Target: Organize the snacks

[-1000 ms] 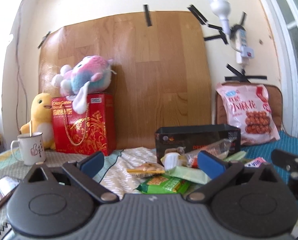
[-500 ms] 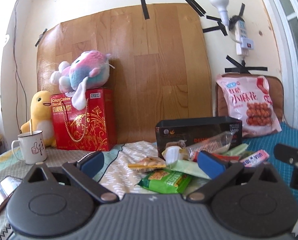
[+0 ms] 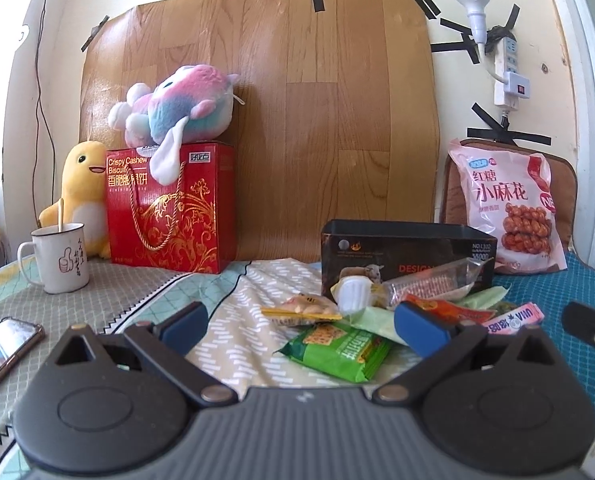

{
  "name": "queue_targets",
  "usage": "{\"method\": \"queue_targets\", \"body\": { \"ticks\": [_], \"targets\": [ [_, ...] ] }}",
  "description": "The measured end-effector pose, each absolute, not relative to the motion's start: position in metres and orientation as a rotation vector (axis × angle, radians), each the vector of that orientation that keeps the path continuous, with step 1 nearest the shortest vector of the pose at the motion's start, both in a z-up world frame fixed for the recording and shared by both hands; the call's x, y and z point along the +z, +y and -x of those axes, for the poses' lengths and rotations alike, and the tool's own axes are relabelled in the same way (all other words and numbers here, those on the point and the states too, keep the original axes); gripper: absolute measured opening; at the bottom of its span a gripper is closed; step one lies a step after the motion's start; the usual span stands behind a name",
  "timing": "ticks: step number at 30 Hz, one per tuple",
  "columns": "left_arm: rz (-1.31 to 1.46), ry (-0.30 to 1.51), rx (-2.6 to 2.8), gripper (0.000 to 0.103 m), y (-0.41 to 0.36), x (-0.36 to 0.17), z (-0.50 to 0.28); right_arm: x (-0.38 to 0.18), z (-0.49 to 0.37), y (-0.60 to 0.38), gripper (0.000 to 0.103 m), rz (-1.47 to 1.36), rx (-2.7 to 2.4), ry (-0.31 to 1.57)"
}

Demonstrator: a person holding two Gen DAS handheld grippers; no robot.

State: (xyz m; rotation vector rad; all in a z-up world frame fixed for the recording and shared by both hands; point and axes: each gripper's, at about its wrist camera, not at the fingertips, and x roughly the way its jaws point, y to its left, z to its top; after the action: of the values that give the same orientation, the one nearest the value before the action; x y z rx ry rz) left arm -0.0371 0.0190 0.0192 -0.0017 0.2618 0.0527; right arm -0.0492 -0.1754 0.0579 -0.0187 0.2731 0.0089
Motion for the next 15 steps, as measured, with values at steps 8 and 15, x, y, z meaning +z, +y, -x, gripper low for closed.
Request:
{"method": "queue_targets", "body": {
  "ticks": [8, 15],
  "targets": [
    [-0.005, 0.247, 0.054, 0.103, 0.0174, 0.0201, 0.0389, 0.0583, 0.0500, -0.1758, 0.103, 0.017, 0.007, 0.267],
    [-0.001, 0.258, 0.055, 0.103, 0.0181, 0.0207, 0.0376, 0.0581, 0.0501, -0.1757, 0.103, 0.014, 0.008, 0.268]
  ]
}}
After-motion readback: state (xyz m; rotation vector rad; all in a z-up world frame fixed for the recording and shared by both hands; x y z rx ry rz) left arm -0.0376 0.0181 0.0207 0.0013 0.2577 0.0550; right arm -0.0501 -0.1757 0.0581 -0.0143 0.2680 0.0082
